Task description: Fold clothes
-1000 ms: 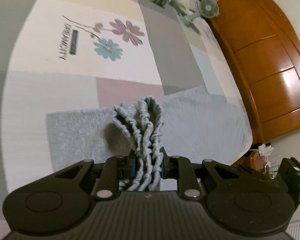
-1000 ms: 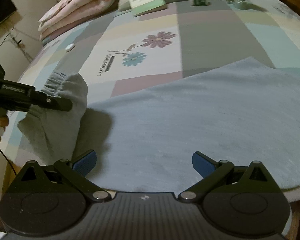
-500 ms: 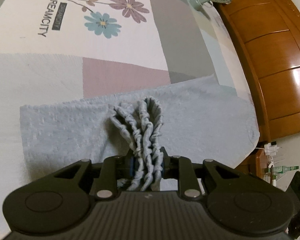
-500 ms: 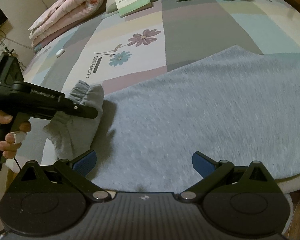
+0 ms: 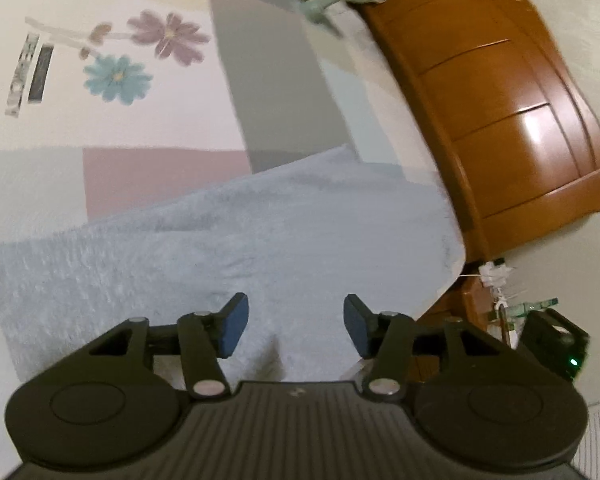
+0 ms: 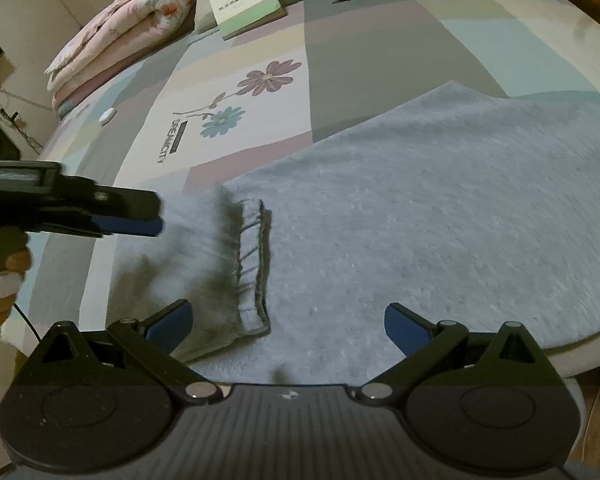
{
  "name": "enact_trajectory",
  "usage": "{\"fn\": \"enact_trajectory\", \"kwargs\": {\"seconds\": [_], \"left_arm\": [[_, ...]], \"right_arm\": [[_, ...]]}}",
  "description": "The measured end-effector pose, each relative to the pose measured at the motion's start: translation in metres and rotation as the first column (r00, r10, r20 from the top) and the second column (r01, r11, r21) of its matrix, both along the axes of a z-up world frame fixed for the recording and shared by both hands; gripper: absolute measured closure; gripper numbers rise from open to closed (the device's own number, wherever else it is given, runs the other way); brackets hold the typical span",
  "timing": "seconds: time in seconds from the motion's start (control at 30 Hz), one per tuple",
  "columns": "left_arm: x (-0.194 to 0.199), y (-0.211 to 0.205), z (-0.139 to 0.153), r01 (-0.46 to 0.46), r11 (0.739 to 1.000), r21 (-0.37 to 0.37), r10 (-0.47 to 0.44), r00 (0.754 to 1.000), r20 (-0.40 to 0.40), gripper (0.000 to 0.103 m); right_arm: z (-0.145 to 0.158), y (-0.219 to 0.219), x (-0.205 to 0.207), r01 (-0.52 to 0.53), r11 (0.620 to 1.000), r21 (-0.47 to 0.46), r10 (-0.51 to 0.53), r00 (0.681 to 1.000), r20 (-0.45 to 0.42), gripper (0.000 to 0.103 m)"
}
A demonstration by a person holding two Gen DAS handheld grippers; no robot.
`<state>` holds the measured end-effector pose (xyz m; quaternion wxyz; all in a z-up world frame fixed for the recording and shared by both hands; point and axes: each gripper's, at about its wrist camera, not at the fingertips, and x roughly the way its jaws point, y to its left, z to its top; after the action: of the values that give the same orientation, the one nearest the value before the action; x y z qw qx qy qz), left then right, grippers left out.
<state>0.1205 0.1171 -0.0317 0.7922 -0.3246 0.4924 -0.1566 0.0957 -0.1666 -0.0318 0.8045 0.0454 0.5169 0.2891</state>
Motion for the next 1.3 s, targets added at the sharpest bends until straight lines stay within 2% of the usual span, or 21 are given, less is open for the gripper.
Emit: {"fn": "enact_trajectory", "kwargs": {"seconds": [0.27, 0.37, 0.43, 0.53, 0.6, 0.77, 0.9, 1.0, 1.07, 1.13, 1.2, 1.3], "left_arm": [[-0.031, 0.02, -0.004, -0.028, 0.996, 0.083, 0.025, 0.999, 0.044, 0.041], [-0.053, 0.01, -0.015, 0.031, 0.977, 0.212, -0.048, 0.996, 0.075, 0.037], [-0.065, 0.003, -0.028, 0.06, 0.961, 0.269, -0.082, 0.994, 0.072, 0.035], [-0.075, 0.001, -0.058, 0.08, 0.973, 0.215, -0.08, 0.997, -0.009, 0.035], [-0.084, 0.003, -0.061, 0.068, 0.981, 0.181, -0.075, 0.997, 0.03, 0.029], [-0.079, 0.021, -0.029, 0.022, 0.971, 0.237, -0.053, 0.991, 0.124, 0.027], [-0.059, 0.039, -0.029, -0.043, 0.976, 0.212, 0.008, 0.986, 0.166, 0.024], [-0.043, 0.043, -0.05, -0.09, 0.967, 0.239, 0.06, 0.989, 0.132, 0.025], [-0.04, 0.042, -0.056, -0.102, 0.964, 0.245, 0.073, 0.989, 0.126, 0.021], [-0.041, 0.035, -0.047, -0.081, 0.955, 0.287, 0.051, 0.993, 0.11, 0.021], [-0.049, 0.024, -0.037, -0.053, 0.937, 0.346, 0.004, 0.99, 0.14, 0.019], [-0.058, 0.004, -0.029, 0.004, 0.906, 0.423, -0.082, 0.983, 0.166, 0.014]], "right_arm": [[0.003, -0.003, 0.0, -0.015, 0.998, 0.063, 0.015, 1.0, -0.002, 0.0], [0.003, -0.001, 0.0, -0.031, 0.995, 0.097, 0.032, 0.999, -0.012, 0.0], [0.003, 0.002, 0.001, -0.039, 0.992, 0.122, 0.042, 0.999, -0.021, 0.0], [0.003, 0.007, 0.002, -0.045, 0.991, 0.127, 0.049, 0.998, -0.03, 0.0], [0.003, 0.01, 0.001, -0.052, 0.991, 0.122, 0.056, 0.998, -0.03, 0.0], [0.004, 0.015, 0.001, -0.063, 0.991, 0.116, 0.067, 0.997, -0.027, 0.0], [0.003, 0.017, 0.002, -0.068, 0.991, 0.112, 0.071, 0.997, -0.026, 0.0], [-0.001, 0.017, 0.004, -0.067, 0.993, 0.096, 0.07, 0.997, -0.032, 0.0], [-0.004, 0.014, 0.006, -0.06, 0.994, 0.087, 0.064, 0.997, -0.04, 0.0], [-0.008, 0.009, 0.009, -0.053, 0.995, 0.08, 0.056, 0.997, -0.048, 0.0], [-0.011, 0.002, 0.013, -0.045, 0.997, 0.063, 0.048, 0.998, -0.042, 0.0], [-0.02, -0.01, 0.019, -0.025, 1.0, -0.018, 0.025, 1.0, -0.003, 0.0]]}}
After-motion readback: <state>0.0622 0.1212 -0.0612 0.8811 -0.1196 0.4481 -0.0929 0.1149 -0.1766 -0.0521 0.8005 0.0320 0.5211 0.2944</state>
